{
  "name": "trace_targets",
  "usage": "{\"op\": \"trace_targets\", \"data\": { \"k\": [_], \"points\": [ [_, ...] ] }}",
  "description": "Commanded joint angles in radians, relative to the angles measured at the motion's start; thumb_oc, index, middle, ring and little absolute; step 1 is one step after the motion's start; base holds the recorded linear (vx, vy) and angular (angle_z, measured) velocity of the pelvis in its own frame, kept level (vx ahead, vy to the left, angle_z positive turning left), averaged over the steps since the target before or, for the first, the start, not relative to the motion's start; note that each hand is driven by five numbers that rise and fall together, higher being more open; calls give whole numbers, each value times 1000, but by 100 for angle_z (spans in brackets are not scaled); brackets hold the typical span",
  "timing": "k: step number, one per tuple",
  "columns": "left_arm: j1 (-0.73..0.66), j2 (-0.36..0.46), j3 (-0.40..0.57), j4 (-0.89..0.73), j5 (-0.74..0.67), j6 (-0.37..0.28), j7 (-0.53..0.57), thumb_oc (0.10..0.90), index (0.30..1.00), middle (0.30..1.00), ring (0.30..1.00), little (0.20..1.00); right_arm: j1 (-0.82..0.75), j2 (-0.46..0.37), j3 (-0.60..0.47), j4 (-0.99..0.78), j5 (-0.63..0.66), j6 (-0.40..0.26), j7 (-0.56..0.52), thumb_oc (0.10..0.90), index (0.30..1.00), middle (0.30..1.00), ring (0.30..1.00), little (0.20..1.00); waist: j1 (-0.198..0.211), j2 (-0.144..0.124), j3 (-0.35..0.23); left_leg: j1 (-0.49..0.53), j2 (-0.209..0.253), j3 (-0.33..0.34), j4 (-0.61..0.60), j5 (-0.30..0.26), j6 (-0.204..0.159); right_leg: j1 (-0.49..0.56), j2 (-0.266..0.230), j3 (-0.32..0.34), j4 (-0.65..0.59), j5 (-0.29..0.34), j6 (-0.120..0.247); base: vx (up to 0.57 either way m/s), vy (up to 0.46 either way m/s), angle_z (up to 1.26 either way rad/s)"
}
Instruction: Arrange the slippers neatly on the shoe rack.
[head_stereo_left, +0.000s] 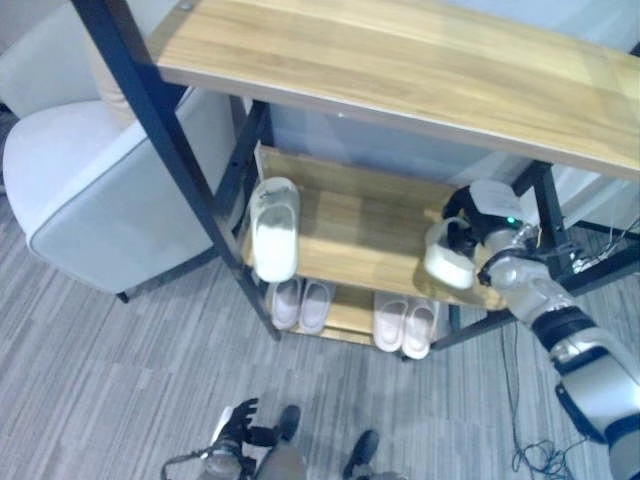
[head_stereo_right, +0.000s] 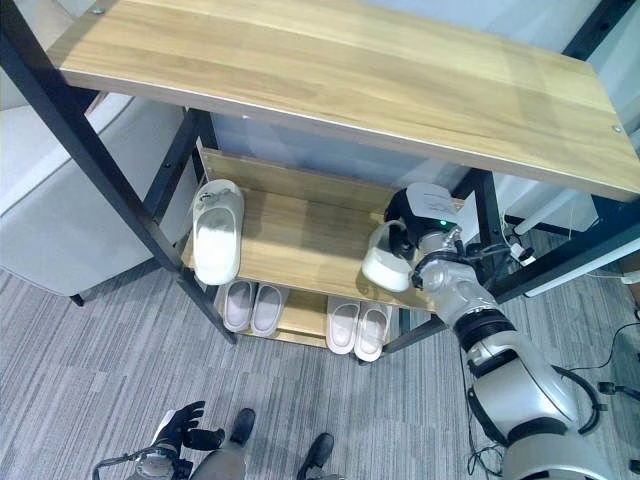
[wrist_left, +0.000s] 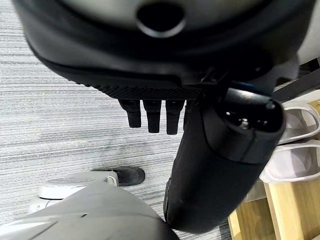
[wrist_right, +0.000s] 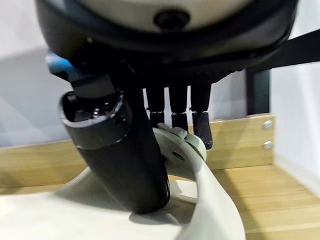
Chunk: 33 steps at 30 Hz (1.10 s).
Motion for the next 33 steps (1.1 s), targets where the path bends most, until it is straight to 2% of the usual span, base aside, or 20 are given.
{"op": "trace_targets", "data": {
  "k": [1, 5, 7, 10, 17, 25, 33],
  "points": [
    [19, -43, -79, 48, -19, 0, 3, 800, 900, 900, 900, 900, -118, -5, -51, -81, 29, -33, -49, 400, 300, 300, 300, 300, 36, -31, -33, -13, -15, 52, -18, -39, -7, 49, -51, 19, 22, -81, 108, 0, 0, 0],
    [14, -38, -88, 42, -20, -1, 3, 800, 900, 900, 900, 900, -144, 40, -43, -114, 16, -38, -56, 400, 300, 300, 300, 300, 60, -39, -21, -19, -13, 40, -18, -35, -8, 45, -49, 9, 26, -83, 107, 0, 0, 0],
    [13, -38, -88, 42, -20, -1, 3, 800, 900, 900, 900, 900, -144, 41, -43, -114, 16, -38, -56, 400, 300, 300, 300, 300, 59, -40, -21, -19, -13, 39, -18, -35, -8, 45, -49, 9, 26, -83, 107, -7, -9, 3],
    [13, -28, -85, 48, -23, -3, 6, 800, 900, 900, 900, 900, -182, 67, -35, -127, 0, -42, -79, 400, 300, 300, 300, 300, 95, -50, -4, -36, -14, 20, -18, -27, -10, 39, -46, -9, 32, -88, 104, -14, -25, 15],
    [11, -18, -86, 55, -24, -6, 10, 800, 900, 900, 900, 900, -212, 67, -27, -114, -23, -42, -111, 400, 300, 300, 300, 300, 140, -54, 18, -64, -24, -21, -18, -12, -15, 33, -48, -52, 39, -94, 103, -2, -14, 22],
    [2, -15, -110, 48, -24, -15, 16, 800, 900, 900, 900, 900, -267, 29, 9, -30, -110, -13, -172, 400, 300, 300, 300, 300, 181, -45, 38, -103, -41, -71, -18, 7, -17, 21, -53, -103, 51, -101, 103, 3, -5, 28],
    [-15, -26, -133, 49, -41, -21, 26, 800, 900, 900, 900, 900, -315, 18, 32, 30, -126, 10, -204, 400, 300, 300, 300, 300, 190, -31, 44, -117, -48, -86, -17, 14, -16, 12, -57, -114, 58, -105, 102, 4, 13, 10]
  ]
}}
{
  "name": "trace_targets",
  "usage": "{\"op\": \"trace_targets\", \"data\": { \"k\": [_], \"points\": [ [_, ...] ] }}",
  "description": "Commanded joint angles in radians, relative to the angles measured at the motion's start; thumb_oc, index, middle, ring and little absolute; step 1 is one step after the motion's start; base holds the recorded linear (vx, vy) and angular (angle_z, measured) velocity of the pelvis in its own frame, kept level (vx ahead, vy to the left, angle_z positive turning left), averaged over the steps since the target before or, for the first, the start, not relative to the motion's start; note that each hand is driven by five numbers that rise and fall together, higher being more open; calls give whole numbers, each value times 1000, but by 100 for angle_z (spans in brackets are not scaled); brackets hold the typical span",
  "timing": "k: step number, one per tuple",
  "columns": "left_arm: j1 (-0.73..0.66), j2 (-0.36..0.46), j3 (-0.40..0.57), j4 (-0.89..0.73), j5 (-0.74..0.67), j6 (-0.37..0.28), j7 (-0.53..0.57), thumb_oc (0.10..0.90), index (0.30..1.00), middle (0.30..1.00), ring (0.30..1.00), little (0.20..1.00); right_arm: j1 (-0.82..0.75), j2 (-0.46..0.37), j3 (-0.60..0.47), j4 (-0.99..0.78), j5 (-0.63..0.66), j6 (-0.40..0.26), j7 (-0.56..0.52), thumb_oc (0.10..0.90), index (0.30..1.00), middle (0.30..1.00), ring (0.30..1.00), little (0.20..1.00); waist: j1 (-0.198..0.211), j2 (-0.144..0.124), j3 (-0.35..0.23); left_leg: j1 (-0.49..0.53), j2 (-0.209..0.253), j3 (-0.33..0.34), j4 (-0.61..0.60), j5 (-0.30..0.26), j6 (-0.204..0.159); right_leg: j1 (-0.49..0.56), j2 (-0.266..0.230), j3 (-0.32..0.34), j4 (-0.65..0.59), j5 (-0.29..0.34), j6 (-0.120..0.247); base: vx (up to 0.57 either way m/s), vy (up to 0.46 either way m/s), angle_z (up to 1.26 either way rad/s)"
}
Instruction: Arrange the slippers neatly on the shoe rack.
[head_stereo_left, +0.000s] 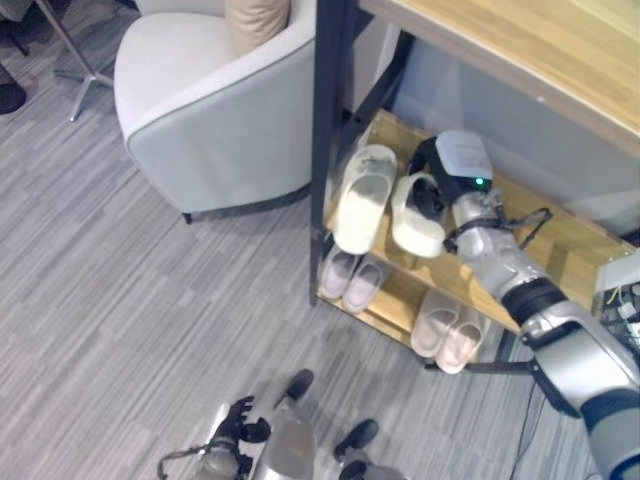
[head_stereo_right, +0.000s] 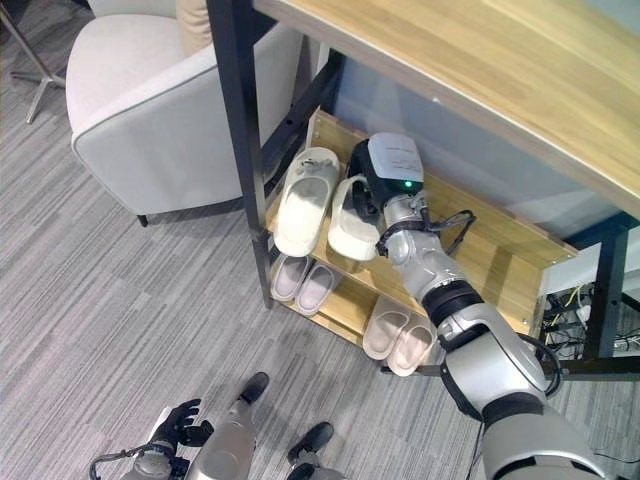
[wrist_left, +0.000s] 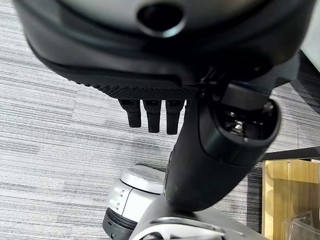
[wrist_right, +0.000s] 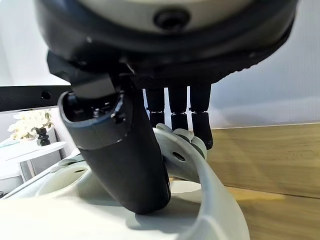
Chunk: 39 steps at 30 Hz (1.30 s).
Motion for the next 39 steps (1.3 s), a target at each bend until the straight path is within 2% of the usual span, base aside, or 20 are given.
{"op": "trace_targets", "data": {
  "k": [1, 2, 3, 10, 31, 35, 39],
  "points": [
    [13, -46, -88, 24, -35, -17, 5, 800, 900, 900, 900, 900, -151, -60, 23, 12, -38, -1, -87, 441, 361, 361, 361, 361, 19, 9, -28, 37, -14, 86, -73, -13, 2, 56, -49, 44, 60, -93, 95, 0, 0, 0],
    [11, -49, -93, 22, -40, -18, 9, 800, 900, 900, 900, 900, -161, -58, 25, 20, -35, 2, -89, 557, 535, 535, 535, 535, 18, 11, -30, 36, -14, 85, -73, -13, 3, 56, -51, 43, 61, -94, 95, 0, 0, 0],
    [10, -51, -94, 20, -41, -18, 10, 800, 900, 900, 900, 900, -163, -56, 26, 19, -32, 2, -89, 800, 900, 900, 900, 900, 17, 12, -30, 37, -15, 85, -73, -13, 3, 55, -51, 43, 62, -94, 95, 0, 0, 0],
    [9, -61, -93, 22, -50, -16, 13, 800, 900, 900, 900, 900, -156, -48, 26, 6, -16, -5, -82, 800, 900, 900, 900, 900, 5, 18, -36, 42, -15, 88, -74, -16, 5, 54, -55, 49, 67, -96, 94, 0, 0, 0],
    [30, -78, -49, 36, -50, -7, 13, 800, 900, 900, 900, 900, -5, -15, -20, -222, 13, -57, -9, 800, 900, 900, 900, 900, -55, 18, -61, 80, -1, 130, -74, -34, 4, 64, -56, 80, 71, -96, 89, -2, -1, -4],
    [39, -85, -41, 36, -46, -3, 10, 800, 900, 900, 900, 900, 54, -4, -69, -284, 53, -73, -9, 800, 900, 900, 900, 900, -65, 22, -67, 85, 3, 135, -74, -35, 3, 68, -54, 84, 67, -97, 87, -7, -2, -3],
    [49, -100, -35, 47, -39, 6, 4, 800, 900, 900, 900, 900, 196, 53, -200, -387, 220, -124, -30, 800, 900, 900, 900, 900, -82, 30, -79, 93, 4, 140, -74, -38, 5, 77, -55, 83, 62, -96, 86, -4, 1, -5]
  ]
}}
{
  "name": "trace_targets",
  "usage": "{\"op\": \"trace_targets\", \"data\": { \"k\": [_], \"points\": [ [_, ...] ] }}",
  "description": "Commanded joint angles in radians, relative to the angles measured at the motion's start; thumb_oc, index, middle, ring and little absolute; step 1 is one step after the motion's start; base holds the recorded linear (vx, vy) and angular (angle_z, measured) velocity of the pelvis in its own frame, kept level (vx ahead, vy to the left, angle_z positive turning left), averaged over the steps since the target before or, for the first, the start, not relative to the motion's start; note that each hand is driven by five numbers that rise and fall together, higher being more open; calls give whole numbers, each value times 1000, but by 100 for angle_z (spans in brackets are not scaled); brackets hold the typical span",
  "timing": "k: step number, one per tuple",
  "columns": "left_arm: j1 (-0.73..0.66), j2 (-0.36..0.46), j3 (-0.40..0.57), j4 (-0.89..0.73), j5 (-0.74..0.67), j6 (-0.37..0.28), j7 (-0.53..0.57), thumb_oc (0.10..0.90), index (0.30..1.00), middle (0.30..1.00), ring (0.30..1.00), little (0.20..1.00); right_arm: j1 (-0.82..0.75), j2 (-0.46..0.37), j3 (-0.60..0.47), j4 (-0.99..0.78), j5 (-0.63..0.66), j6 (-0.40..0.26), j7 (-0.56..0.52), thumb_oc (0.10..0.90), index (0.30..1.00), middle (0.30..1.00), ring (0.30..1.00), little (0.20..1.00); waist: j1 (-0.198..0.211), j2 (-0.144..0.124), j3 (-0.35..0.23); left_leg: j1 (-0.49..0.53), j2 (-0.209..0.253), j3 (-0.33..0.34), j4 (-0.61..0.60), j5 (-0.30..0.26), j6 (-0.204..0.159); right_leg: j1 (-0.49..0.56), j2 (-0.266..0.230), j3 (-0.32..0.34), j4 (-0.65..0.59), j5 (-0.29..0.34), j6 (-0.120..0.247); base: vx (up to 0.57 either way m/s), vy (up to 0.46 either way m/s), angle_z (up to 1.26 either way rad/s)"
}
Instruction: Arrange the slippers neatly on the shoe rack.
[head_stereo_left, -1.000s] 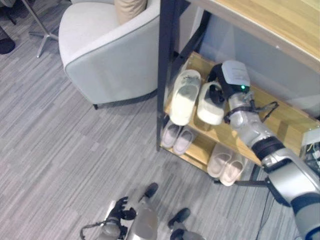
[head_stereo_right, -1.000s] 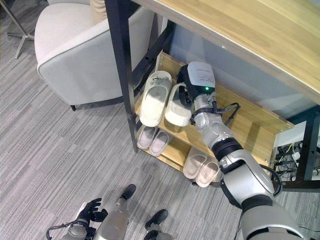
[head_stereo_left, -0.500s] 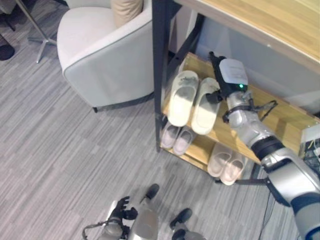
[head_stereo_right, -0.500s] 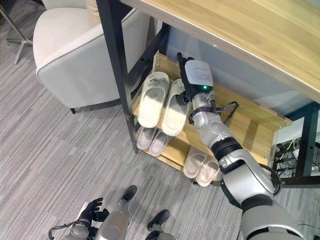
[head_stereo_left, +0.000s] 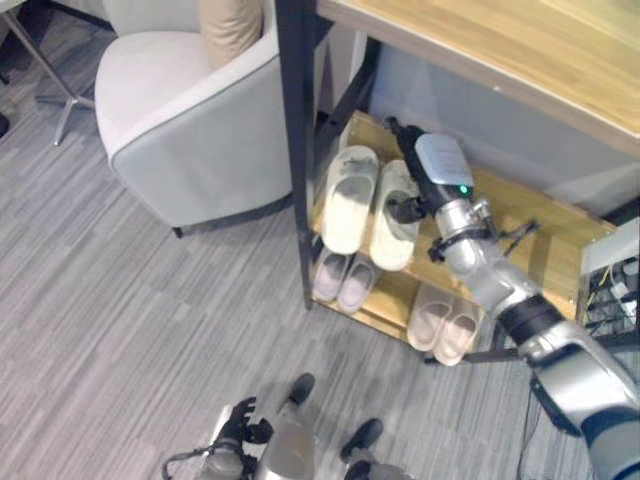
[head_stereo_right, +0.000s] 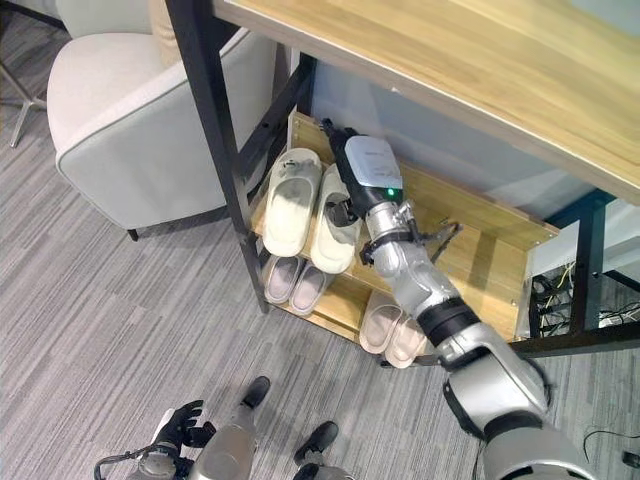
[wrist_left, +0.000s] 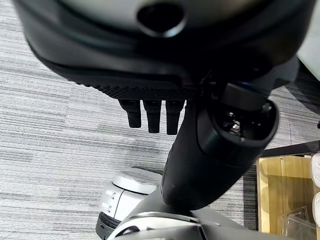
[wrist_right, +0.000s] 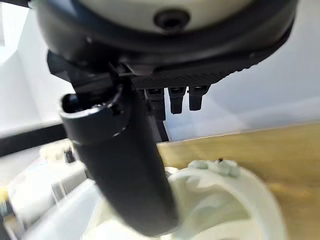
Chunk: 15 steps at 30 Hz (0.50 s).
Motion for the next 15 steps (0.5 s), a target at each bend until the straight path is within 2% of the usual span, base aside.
{"op": "trace_targets", "data": {
  "k": [1, 4, 6, 8, 9, 10, 11, 12, 15],
  "points": [
    [40, -80, -30, 45, -9, -5, -14, 800, 900, 900, 900, 900, 5, 10, -100, -81, 124, -72, -67, 800, 900, 900, 900, 900, -33, 1, -83, 43, 5, 92, -72, -40, 4, 48, -44, 37, 62, -111, 93, 2, 8, -3],
    [52, -84, -22, 49, 6, 1, -22, 800, 900, 900, 900, 900, 91, 28, -150, -137, 186, -99, -60, 800, 900, 900, 900, 900, -40, 6, -91, 47, 5, 94, -72, -41, 5, 53, -43, 38, 59, -112, 94, 0, 0, 0],
    [55, -85, -8, 57, 16, 9, -28, 800, 900, 900, 900, 900, 183, 61, -202, -185, 298, -132, -46, 800, 900, 900, 900, 900, -48, 12, -96, 50, 4, 95, -72, -42, 6, 57, -43, 37, 57, -112, 93, 0, 0, 0],
    [60, -84, -7, 58, 19, 10, -28, 800, 900, 900, 900, 900, 211, 68, -216, -199, 327, -139, -36, 800, 900, 900, 900, 900, -48, 12, -99, 52, 4, 95, -72, -43, 6, 58, -42, 36, 55, -112, 93, 0, 0, 0],
    [61, -85, -3, 63, 26, 14, -30, 800, 900, 900, 900, 900, 259, 93, -236, -199, 399, -156, -21, 800, 900, 900, 900, 900, -53, 13, -101, 54, 4, 96, -72, -43, 6, 60, -42, 37, 54, -112, 93, 0, 0, 0],
    [63, -84, -4, 63, 26, 14, -30, 800, 900, 900, 900, 900, 263, 93, -237, -201, 402, -156, -19, 800, 900, 900, 900, 900, -52, 12, -102, 54, 4, 96, -72, -43, 6, 61, -42, 37, 54, -112, 93, 0, 0, 0],
    [62, -83, -2, 67, 32, 18, -31, 800, 900, 900, 900, 900, 297, 122, -241, -204, 493, -175, 5, 800, 900, 900, 900, 900, -55, 13, -102, 56, 4, 97, -72, -43, 6, 60, -42, 38, 53, -111, 94, 0, 0, 0],
    [63, -83, -2, 67, 32, 18, -31, 800, 900, 900, 900, 900, 298, 122, -242, -205, 496, -175, 7, 800, 900, 900, 900, 900, -54, 12, -103, 56, 3, 97, -72, -43, 6, 61, -42, 38, 53, -111, 94, 0, 0, 0],
    [61, -81, -2, 71, 33, 23, -32, 800, 900, 900, 900, 900, 344, 170, -237, -214, 646, -203, 59, 800, 900, 900, 900, 900, -57, 13, -105, 57, 4, 102, -72, -43, 6, 59, -41, 41, 51, -109, 94, -1, 5, -1]
  ]
}}
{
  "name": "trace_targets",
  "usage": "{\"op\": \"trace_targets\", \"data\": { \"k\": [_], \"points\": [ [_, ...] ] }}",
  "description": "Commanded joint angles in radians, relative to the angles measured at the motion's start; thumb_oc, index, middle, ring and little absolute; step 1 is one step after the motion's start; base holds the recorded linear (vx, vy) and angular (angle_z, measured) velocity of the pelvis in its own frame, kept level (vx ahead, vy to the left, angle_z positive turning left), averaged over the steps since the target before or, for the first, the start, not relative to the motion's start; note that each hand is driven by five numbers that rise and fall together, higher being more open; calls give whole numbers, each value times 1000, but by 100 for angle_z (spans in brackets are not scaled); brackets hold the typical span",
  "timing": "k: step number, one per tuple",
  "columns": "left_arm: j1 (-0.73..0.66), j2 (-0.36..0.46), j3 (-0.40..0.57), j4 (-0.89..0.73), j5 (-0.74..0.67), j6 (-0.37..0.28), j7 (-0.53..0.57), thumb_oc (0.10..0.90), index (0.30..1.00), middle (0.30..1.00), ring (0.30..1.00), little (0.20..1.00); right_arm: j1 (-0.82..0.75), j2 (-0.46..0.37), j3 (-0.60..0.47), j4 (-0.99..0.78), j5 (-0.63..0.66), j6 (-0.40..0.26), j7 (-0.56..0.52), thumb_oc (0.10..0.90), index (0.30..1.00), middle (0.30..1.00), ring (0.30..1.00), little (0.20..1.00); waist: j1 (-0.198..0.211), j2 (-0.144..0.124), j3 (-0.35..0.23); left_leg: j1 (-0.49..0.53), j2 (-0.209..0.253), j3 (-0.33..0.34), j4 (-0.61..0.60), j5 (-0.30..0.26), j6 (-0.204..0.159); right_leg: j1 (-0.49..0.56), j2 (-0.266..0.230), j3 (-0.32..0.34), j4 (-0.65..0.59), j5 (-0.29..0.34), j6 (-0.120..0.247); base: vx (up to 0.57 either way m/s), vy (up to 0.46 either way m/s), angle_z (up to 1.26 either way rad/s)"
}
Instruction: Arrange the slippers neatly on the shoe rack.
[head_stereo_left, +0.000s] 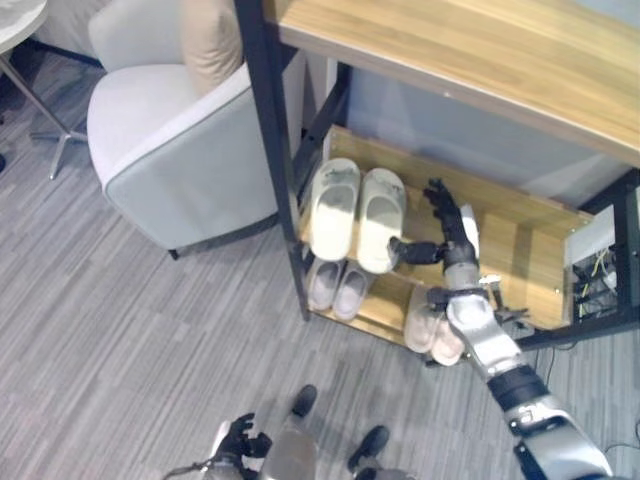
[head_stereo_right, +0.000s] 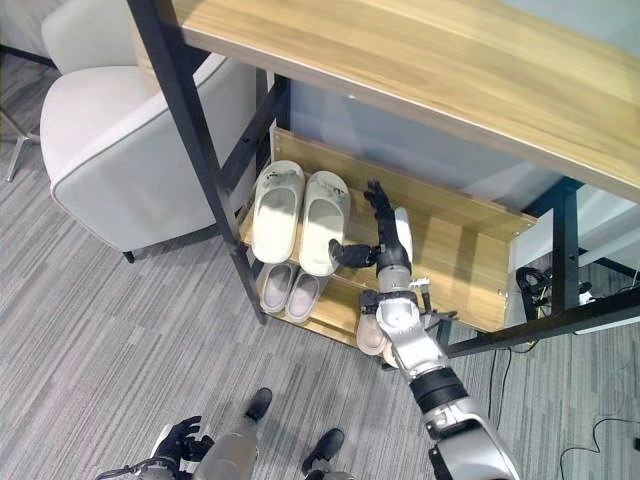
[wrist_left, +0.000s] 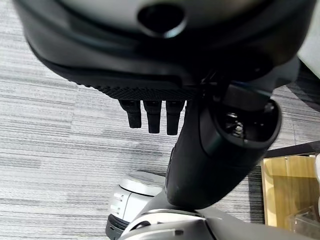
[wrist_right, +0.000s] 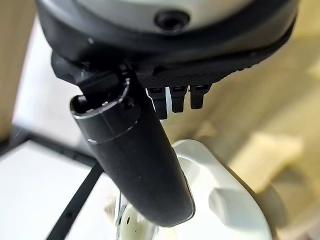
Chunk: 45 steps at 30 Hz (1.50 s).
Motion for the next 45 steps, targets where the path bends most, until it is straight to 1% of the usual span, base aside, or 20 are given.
{"op": "trace_targets", "data": {
  "k": [1, 6, 8, 16, 21, 24, 29, 32, 34, 35, 36, 38, 39, 41, 42, 45],
  "points": [
    [19, -58, -36, 63, 26, -10, -30, 800, 900, 900, 900, 900, -3, 20, -14, -93, 155, -155, 57, 800, 900, 900, 900, 900, -10, -26, -70, 38, 6, 94, -69, -42, 6, 43, -38, 31, 51, -111, 91, 0, 0, 0],
    [20, -56, -41, 57, 27, -9, -28, 800, 900, 900, 900, 900, 39, 60, 27, -88, 258, -157, 112, 800, 900, 900, 900, 900, -9, -29, -69, 39, 4, 93, -69, -43, 5, 43, -39, 28, 50, -108, 92, 0, 0, 0],
    [19, -55, -40, 60, 28, -10, -27, 800, 900, 900, 900, 900, 52, 70, 41, -91, 272, -156, 131, 800, 900, 900, 900, 900, -8, -29, -68, 39, 3, 92, -69, -43, 5, 43, -40, 27, 51, -108, 92, 0, 0, 0],
    [17, -53, -38, 66, 25, -12, -20, 800, 900, 900, 900, 900, 42, 99, 78, -82, 264, -150, 135, 800, 900, 900, 900, 900, -1, -33, -63, 39, 1, 91, -69, -44, 8, 39, -43, 25, 57, -104, 94, 0, 0, 0],
    [11, -53, -34, 66, 19, -11, -12, 800, 900, 900, 900, 900, 30, 93, 74, -90, 248, -146, 124, 800, 900, 900, 900, 900, 0, -36, -61, 40, -2, 91, -69, -45, 9, 38, -45, 24, 61, -105, 94, 0, 0, 0],
    [12, -56, -30, 69, 19, -10, -10, 800, 900, 900, 900, 900, 41, 74, 58, -105, 233, -143, 122, 800, 900, 900, 900, 900, -6, -35, -65, 44, -4, 95, -69, -48, 11, 40, -48, 25, 63, -104, 94, 0, 0, 0],
    [12, -60, -10, 81, 17, -9, -15, 800, 900, 900, 900, 900, 70, 20, 40, -180, 164, -137, 134, 800, 900, 900, 900, 900, -27, -31, -76, 57, -5, 109, -69, -55, 13, 45, -54, 32, 67, -103, 97, 0, 0, 0],
    [15, -61, 8, 83, 15, -9, -18, 800, 900, 900, 900, 900, 118, -18, 23, -242, 122, -131, 151, 800, 900, 900, 900, 900, -44, -25, -84, 67, -3, 119, -69, -58, 14, 50, -56, 40, 70, -105, 98, 0, 0, 0],
    [17, -62, 19, 83, 13, -8, -20, 800, 900, 900, 900, 900, 163, -37, -1, -289, 116, -134, 166, 800, 900, 900, 900, 900, -59, -21, -89, 74, -2, 126, -69, -61, 14, 54, -57, 46, 73, -106, 99, -1, 12, -11],
    [19, -63, 28, 83, 15, -7, -27, 800, 900, 900, 900, 900, 212, -58, -21, -328, 120, -138, 187, 800, 900, 900, 900, 900, -76, -17, -97, 82, 0, 134, -69, -63, 13, 57, -58, 49, 75, -108, 98, -2, 7, -17],
    [21, -64, 27, 83, 15, -7, -27, 800, 900, 900, 900, 900, 215, -59, -22, -332, 120, -136, 188, 800, 900, 900, 900, 900, -75, -16, -98, 82, 0, 134, -69, -63, 13, 58, -58, 50, 75, -108, 98, -2, 2, -13],
    [22, -66, 39, 86, 18, -8, -39, 800, 900, 900, 900, 900, 280, -89, -38, -383, 127, -139, 233, 800, 900, 900, 900, 900, -99, -10, -109, 94, 4, 146, -69, -65, 11, 65, -57, 58, 75, -110, 98, -11, -4, -12],
    [22, -67, 39, 86, 18, -8, -39, 800, 900, 900, 900, 900, 283, -90, -39, -385, 128, -138, 234, 800, 900, 900, 900, 900, -98, -9, -109, 95, 4, 146, -69, -65, 11, 66, -57, 58, 75, -109, 98, -14, -7, -11],
    [24, -66, 49, 88, 16, -13, -52, 800, 900, 900, 900, 900, 347, -122, -47, -407, 122, -138, 282, 800, 900, 900, 900, 900, -120, -2, -118, 105, 8, 158, -69, -65, 6, 73, -55, 67, 73, -111, 98, -20, -18, -13],
    [24, -67, 49, 88, 16, -13, -53, 800, 900, 900, 900, 900, 349, -122, -47, -408, 122, -137, 282, 800, 900, 900, 900, 900, -120, -1, -118, 106, 9, 159, -69, -65, 6, 74, -55, 68, 73, -111, 97, -20, -18, -15],
    [24, -69, 60, 89, 20, -16, -66, 800, 900, 900, 900, 900, 421, -158, -54, -419, 106, -132, 332, 800, 900, 900, 900, 900, -144, 9, -127, 115, 13, 170, -69, -63, 2, 82, -52, 78, 70, -113, 96, -25, -19, -21]
  ]
}}
